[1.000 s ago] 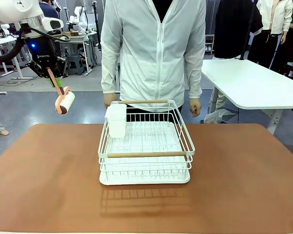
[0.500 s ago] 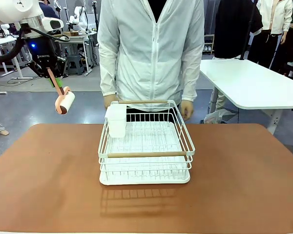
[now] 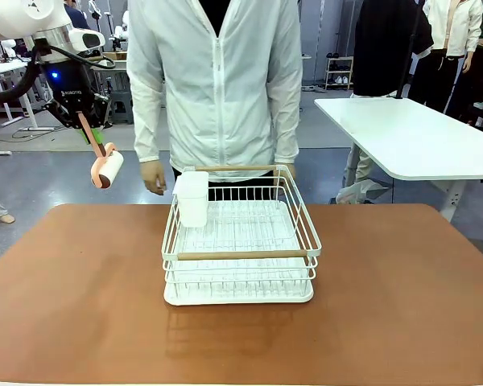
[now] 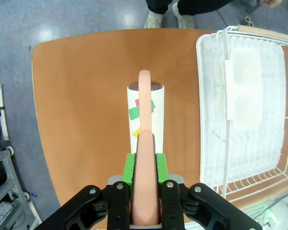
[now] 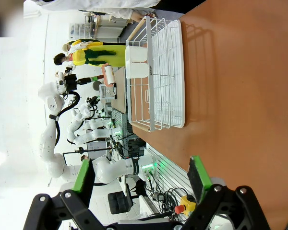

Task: Clean the table.
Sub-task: Place the Lint Roller down when the Dish drying rack is positioned in the middle of the table.

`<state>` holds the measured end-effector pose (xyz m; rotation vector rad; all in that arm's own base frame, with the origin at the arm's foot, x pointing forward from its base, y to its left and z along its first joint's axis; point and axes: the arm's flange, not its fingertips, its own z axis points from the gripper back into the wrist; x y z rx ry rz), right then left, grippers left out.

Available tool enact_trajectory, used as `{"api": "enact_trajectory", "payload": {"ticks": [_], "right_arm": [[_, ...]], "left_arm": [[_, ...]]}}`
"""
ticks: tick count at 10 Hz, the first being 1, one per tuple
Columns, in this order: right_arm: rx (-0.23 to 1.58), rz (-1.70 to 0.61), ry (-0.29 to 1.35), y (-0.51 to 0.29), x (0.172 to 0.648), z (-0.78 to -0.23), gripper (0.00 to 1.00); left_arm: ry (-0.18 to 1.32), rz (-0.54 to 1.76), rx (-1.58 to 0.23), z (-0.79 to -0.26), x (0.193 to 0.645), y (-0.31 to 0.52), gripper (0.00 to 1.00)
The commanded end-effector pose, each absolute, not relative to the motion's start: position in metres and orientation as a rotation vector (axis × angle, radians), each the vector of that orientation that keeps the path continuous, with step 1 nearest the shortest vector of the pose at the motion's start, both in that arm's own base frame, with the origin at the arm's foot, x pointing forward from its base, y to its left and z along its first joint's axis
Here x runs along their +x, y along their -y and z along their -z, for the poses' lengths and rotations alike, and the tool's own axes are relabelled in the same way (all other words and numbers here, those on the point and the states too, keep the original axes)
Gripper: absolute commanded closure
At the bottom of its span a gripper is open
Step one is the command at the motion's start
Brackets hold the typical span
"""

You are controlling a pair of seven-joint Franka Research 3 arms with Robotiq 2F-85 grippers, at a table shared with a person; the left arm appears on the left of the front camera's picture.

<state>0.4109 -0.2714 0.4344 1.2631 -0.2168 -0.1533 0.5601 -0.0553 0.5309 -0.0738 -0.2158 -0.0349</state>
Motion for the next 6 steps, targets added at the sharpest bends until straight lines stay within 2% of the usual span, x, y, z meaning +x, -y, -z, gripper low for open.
{"api": "enact_trajectory", "payload": {"ticks": [1,3,4,6], "right_arm": [[1.259,0.147,0.217,0.269,0.409,-0.438,0.0],[1.259,0.147,0.217,0.269,0.409,-0.438,0.0],[1.259,0.147,0.217,0.269,0.409,-0.438,0.0],[1.259,0.147,0.217,0.269,0.409,-0.438,0.0]], "left_arm": [[0.223,-0.046,-0.134,-0.521,0.561,0.056,0.81],[0.325,-0.393,-0.1,-0.507,0.562,0.05,0.81],[0.292,-0.451,-0.151,-0.502,0.556,0.048,0.81],[0.351,-0.844,-0.181,-0.495,0.552,0.047,0.81]]}}
